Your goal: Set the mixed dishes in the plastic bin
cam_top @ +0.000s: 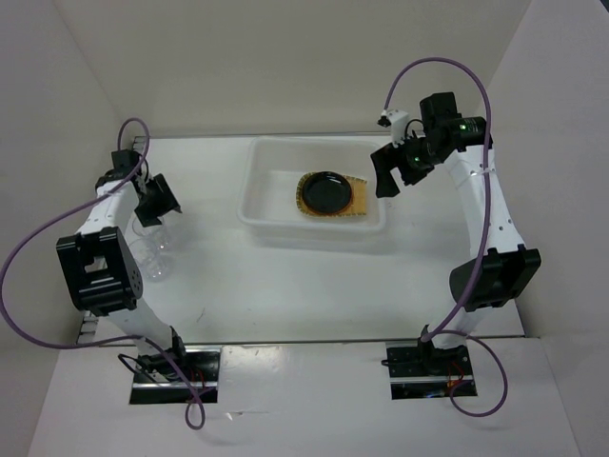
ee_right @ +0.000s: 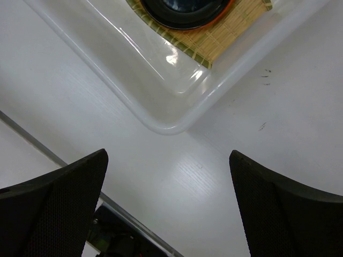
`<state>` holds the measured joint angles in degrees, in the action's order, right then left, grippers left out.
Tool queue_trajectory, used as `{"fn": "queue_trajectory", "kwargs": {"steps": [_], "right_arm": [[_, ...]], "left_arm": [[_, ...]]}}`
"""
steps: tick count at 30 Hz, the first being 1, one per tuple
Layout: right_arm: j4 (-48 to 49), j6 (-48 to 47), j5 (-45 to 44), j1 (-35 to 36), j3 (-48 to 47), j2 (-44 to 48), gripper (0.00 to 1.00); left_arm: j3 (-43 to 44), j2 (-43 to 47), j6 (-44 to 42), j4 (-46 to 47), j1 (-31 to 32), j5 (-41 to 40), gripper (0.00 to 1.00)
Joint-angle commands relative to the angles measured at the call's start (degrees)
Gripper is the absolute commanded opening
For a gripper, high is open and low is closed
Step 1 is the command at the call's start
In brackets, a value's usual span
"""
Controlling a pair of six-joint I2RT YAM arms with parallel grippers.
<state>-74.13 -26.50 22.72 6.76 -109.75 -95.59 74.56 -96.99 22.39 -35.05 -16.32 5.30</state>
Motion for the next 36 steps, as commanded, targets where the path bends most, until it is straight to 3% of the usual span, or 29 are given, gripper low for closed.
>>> {"fn": "queue_trajectory", "kwargs": {"steps": [1,4,7,8,9,10,15,18,21,23,28,32,33,36], "right_arm": [[0.65,-0.31,-0.40,-0.79,0.16,1.55,0.98],[0.65,-0.31,-1.01,-0.79,0.16,1.55,0.98],[0.65,-0.31,-1.53,-0.79,0.16,1.02,0.98],[0.65,-0.31,-1.54,-0.79,0.16,1.02,0.98],[0.65,-0.31,-1.54,-0.79,0.16,1.02,0.98],[0.65,-0.31,-1.54,-0.79,0.16,1.02,0.98],[0.65,-0.31,-2.07,-0.79,0.16,1.02,0.98],[0.65,-0.31,-2.07,-0.79,0.16,0.50,0.98],[0.65,-0.31,-2.07,-0.79,-0.37,0.49,0.98],[0.65,-0.31,-2.07,-0.79,-0.37,-0.03,0.98],[0.65,-0.31,-1.54,-0.79,-0.99,-0.03,0.98],[0.65,-0.31,-1.54,-0.79,-0.37,-0.03,0.98],[0.65,-0.31,-1.54,-0.79,-0.37,-0.03,0.98],[0.65,-0.31,-1.54,-0.79,-0.37,-0.03,0.98]], "left_arm": [[-0.39,-2.76,-1.56,1.82,-0.21,-0.82,0.64],[-0.39,-4.69,-1.56,1.82,-0.21,-0.82,0.58],[-0.39,-5.40,-1.04,1.82,-0.21,-0.82,0.40],[-0.39,-5.92,-1.04,1.82,-0.21,-0.82,0.33],[-0.39,-5.93,-1.04,1.82,-0.21,-0.82,0.11],[0.75,-5.93,-1.04,1.13,-0.21,-1.60,0.00],[5.58,1.69,3.42,0.07,0.32,-1.61,0.00],[8.48,8.98,8.78,4.44,1.02,0.14,0.00],[13.47,10.95,12.57,9.28,2.25,8.56,0.00],[16.47,9.46,13.12,11.48,6.09,14.99,0.00],[29.56,3.75,7.43,7.11,15.51,11.32,0.00],[48.61,-12.55,-0.74,-5.79,22.01,12.37,0.00],[56.84,-15.57,-1.73,-11.22,24.90,9.84,0.00],[60.79,-22.09,-2.35,-14.08,27.82,6.13,0.00]]}}
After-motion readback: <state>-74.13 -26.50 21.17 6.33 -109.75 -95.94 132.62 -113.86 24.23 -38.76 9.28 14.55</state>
